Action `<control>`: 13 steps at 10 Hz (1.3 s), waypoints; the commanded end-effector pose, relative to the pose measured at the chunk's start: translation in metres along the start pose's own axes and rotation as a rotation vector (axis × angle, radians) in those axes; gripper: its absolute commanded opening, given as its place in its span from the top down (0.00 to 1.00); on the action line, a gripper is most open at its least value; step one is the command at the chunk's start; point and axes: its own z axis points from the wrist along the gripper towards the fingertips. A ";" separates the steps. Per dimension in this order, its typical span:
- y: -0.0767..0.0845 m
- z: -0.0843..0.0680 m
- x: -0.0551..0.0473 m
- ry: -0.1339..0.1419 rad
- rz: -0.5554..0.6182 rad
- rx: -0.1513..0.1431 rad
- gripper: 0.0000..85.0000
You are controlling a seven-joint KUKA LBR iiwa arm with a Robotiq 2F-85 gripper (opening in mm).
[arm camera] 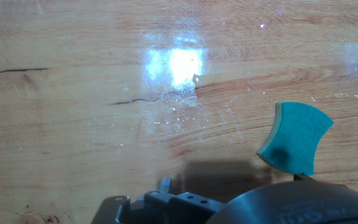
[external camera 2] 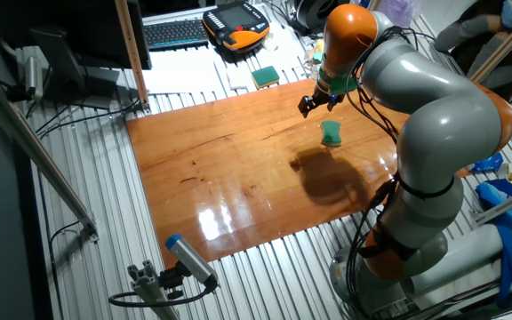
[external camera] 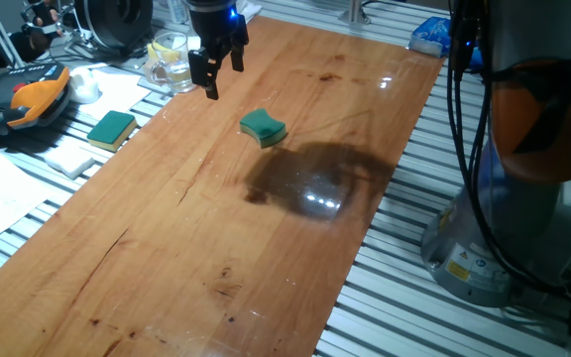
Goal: Clean the tabletop with a sponge
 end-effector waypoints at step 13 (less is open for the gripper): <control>0.000 0.000 0.000 0.171 -0.040 0.022 1.00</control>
